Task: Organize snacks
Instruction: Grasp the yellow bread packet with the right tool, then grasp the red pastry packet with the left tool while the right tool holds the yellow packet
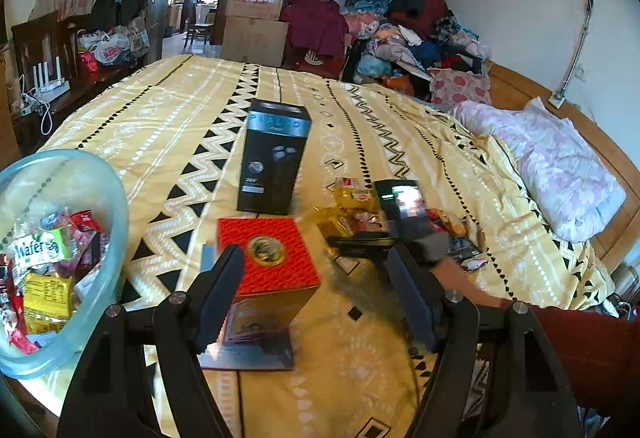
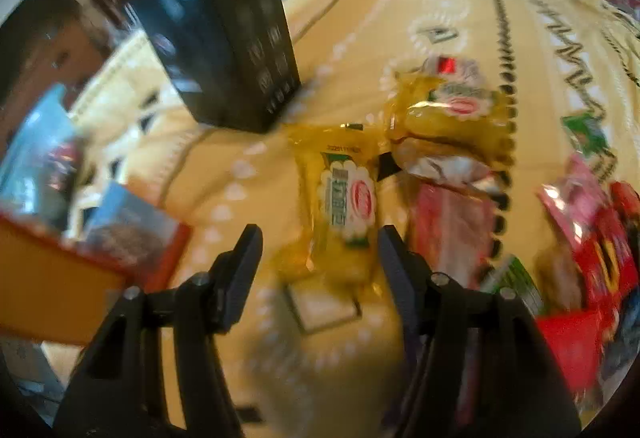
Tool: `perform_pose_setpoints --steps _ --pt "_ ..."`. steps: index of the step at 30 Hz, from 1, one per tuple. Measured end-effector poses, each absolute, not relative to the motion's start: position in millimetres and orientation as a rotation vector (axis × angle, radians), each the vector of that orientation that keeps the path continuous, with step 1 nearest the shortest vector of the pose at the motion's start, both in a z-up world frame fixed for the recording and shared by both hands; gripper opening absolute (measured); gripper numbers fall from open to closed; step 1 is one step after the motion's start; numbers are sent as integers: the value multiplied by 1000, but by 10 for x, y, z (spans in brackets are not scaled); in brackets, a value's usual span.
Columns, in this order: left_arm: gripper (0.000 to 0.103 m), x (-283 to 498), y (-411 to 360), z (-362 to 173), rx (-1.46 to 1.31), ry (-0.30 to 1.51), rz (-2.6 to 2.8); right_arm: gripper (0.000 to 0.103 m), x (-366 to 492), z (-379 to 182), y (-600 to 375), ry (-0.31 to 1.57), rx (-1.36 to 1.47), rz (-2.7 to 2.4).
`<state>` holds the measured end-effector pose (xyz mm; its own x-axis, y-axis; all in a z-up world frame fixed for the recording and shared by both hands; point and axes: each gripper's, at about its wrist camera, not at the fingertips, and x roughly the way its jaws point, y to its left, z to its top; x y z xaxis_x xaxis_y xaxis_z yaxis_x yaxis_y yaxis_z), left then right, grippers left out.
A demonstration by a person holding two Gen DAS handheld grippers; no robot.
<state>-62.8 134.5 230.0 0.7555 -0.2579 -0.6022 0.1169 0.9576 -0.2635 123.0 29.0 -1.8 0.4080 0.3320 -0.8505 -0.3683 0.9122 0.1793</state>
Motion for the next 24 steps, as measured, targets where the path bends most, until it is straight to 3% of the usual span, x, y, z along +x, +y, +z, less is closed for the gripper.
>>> perform_pose_setpoints --steps 3,5,13,19,24 --pt "75 -584 1198 2277 -207 698 -219 57 1290 -126 327 1078 -62 438" --pt "75 -555 1057 2242 -194 710 -235 41 1226 -95 258 1066 -32 446" --pt "75 -430 323 2033 -150 770 -379 41 -27 799 -810 782 221 504" --pt "75 155 -9 1434 -228 879 -395 41 -764 459 -1990 890 245 188" --pt "74 907 -96 893 -279 981 -300 42 -1117 214 -2408 965 186 82"
